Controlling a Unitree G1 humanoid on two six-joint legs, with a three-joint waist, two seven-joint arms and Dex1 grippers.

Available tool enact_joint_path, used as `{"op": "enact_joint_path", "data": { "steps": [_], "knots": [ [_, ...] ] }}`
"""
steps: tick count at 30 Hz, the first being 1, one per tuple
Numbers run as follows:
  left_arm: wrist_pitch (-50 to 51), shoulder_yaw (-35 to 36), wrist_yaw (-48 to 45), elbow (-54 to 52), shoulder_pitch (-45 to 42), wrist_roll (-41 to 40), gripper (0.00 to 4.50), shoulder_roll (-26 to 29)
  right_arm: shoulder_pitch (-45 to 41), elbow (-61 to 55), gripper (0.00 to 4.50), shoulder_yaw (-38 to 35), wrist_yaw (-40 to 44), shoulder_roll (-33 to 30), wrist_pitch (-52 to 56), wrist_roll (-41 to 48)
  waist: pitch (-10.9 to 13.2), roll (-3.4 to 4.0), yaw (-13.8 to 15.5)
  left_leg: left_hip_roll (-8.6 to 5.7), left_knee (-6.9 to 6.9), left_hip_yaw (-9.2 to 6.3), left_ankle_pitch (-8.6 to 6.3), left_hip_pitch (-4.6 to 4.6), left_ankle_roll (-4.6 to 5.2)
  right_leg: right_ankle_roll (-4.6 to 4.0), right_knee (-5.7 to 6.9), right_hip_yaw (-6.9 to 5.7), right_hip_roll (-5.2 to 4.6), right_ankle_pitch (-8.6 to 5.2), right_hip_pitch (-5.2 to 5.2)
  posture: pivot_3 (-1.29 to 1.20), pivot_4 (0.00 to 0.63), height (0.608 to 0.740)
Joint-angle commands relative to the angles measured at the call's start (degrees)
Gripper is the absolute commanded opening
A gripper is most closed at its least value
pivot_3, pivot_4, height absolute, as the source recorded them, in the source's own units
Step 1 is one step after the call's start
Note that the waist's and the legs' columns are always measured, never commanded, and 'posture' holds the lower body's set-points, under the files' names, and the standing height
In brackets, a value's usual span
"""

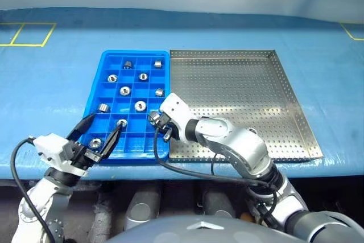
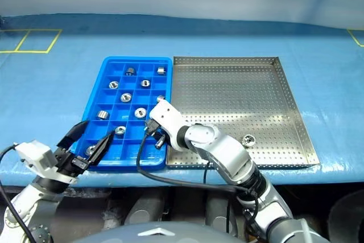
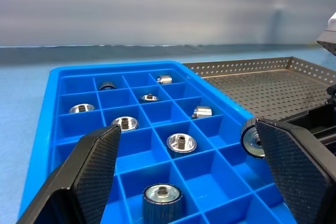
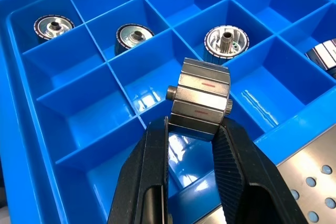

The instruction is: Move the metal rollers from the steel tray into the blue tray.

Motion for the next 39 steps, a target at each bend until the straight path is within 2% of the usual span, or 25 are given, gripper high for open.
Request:
{"op": "enact_joint_path", "data": {
  "steps": [1,2,6,13,16,19,26,31,38,39],
  "knots": [
    [-0.14,-0.86,-0.41,-1.62,-0.92,-0.54,4.5,0.62,1.15,-1.35,1.54,0.19,-0.73,-0.22,1.97,0.19,0.0,0.0,-0.03,0.0,0.0,-0.02,0.0,0.0,-0.01,0.0,0.0,-0.02,0.0,0.0,0.0,0.21,0.15,0.74],
    [0.09,-1.06,-0.57,-1.51,-1.28,-0.64,4.5,0.9,1.33,-1.38,1.73,0.06,-1.21,-0.07,2.23,-0.06,-0.01,-0.01,-0.03,0.0,0.0,-0.02,0.0,0.0,-0.01,-0.01,0.0,-0.04,0.0,-0.01,0.0,0.2,0.15,0.74],
    [1.23,-1.52,-0.98,-1.14,-2.82,-1.1,4.5,2.23,2.39,-2.58,2.99,-2.41,-3.2,0.19,2.29,-1.05,-0.01,-0.02,-0.11,-0.02,0.02,-0.06,0.01,0.04,-0.02,0.0,-0.01,-0.07,-0.01,-0.01,-0.01,0.17,0.15,0.74],
    [4.45,-4.85,-1.74,-0.01,-9.57,0.25,4.5,5.22,7.48,-10.23,2.99,-15.42,-5.7,-5.77,-1.33,-2.81,-0.04,-0.07,-0.55,-0.08,0.2,-0.19,0.01,-0.01,-0.02,0.03,-0.02,-0.23,-0.07,0.0,0.05,0.09,0.15,0.74],
    [5.67,-8.79,-3.11,1.05,-14.0,1.15,4.5,6.02,12.68,-13.04,2.99,-24.3,-6.15,-10.05,0.58,-3.48,-0.05,-0.08,-1.51,-0.04,0.16,-0.19,0.03,-0.13,-0.06,0.02,0.04,-0.22,-0.02,0.0,0.16,0.03,0.15,0.74],
    [5.79,-12.39,-4.15,3.23,-17.64,2.88,4.5,6.25,17.93,-15.24,2.99,-28.92,-5.73,-13.3,2.18,-3.44,-0.06,-0.06,-2.15,-0.06,0.08,-0.18,0.03,-0.15,-0.07,-0.01,0.02,-0.22,-0.03,0.0,0.14,-0.01,0.15,0.74],
    [5.13,-16.92,-4.86,7.03,-22.07,4.48,4.5,4.39,24.53,-17.4,2.99,-31.97,-5.93,-12.39,4.39,-1.82,-0.06,-0.01,-5.58,0.06,0.02,-0.01,0.02,-0.05,-0.07,-0.03,0.11,-0.08,0.05,-0.03,0.11,-0.06,0.15,0.74],
    [5.29,-17.8,-6.11,7.97,-22.87,4.0,4.5,4.17,26.94,-18.16,2.99,-33.26,-6.66,-9.11,5.89,-0.86,-0.06,-0.01,-5.93,0.05,0.11,0.01,0.02,0.0,-0.07,0.01,0.11,-0.06,0.05,-0.02,0.18,-0.08,0.15,0.74],
    [5.24,-17.22,-6.75,8.79,-23.64,3.5,4.5,3.75,28.14,-16.64,2.99,-33.94,-7.45,-10.15,3.58,-2.12,-0.06,-0.02,-6.12,0.03,0.14,0.01,0.02,-0.01,-0.06,0.06,0.1,-0.05,0.02,0.01,0.2,-0.07,0.15,0.74],
    [5.19,-17.15,-6.75,8.86,-23.64,3.5,4.5,3.63,28.21,-16.49,3.17,-34.14,-7.34,-10.25,2.78,-2.17,-0.06,-0.01,-6.12,0.03,0.14,0.01,0.02,-0.01,-0.06,0.06,0.1,-0.05,0.03,0.02,0.2,-0.07,0.15,0.74]
  ]
}}
